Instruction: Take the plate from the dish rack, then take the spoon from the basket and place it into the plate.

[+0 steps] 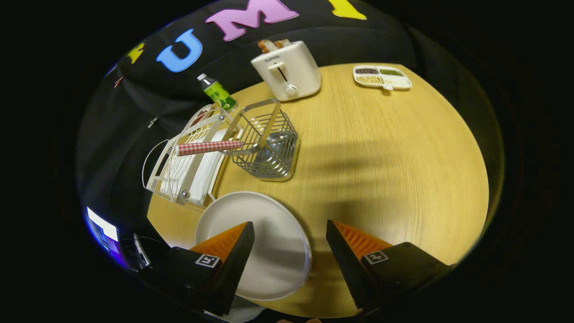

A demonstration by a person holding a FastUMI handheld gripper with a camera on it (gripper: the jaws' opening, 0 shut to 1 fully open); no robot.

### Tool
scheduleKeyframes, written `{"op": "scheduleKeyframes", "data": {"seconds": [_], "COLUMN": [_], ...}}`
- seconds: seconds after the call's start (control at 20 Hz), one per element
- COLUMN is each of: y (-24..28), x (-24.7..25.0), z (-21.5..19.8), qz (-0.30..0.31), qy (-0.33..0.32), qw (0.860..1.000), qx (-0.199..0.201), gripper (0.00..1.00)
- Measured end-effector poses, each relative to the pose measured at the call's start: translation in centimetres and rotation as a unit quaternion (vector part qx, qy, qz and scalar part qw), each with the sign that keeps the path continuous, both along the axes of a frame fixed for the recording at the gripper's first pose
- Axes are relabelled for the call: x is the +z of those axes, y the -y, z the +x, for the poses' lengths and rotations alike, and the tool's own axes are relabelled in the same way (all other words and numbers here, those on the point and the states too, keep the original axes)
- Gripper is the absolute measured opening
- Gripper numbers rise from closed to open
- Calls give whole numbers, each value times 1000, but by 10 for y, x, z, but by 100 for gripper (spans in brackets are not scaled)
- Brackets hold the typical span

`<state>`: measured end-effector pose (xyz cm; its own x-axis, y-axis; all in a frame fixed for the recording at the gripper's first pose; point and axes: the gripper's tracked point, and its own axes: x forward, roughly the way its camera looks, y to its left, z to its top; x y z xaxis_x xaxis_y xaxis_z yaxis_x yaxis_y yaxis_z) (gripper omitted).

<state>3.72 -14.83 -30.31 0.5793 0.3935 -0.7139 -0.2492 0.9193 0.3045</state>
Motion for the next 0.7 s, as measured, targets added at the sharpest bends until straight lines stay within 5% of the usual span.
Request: {"op": "scheduleKeyframes", "data": {"seconds": [0.25, 0.7], "y": [-38, -90], "x": [52, 55], "z": [22, 62], "qz": [-18, -45], "qy": [170, 233], "qw": [982, 965], "qx": [75, 115], "gripper": [99, 96]}}
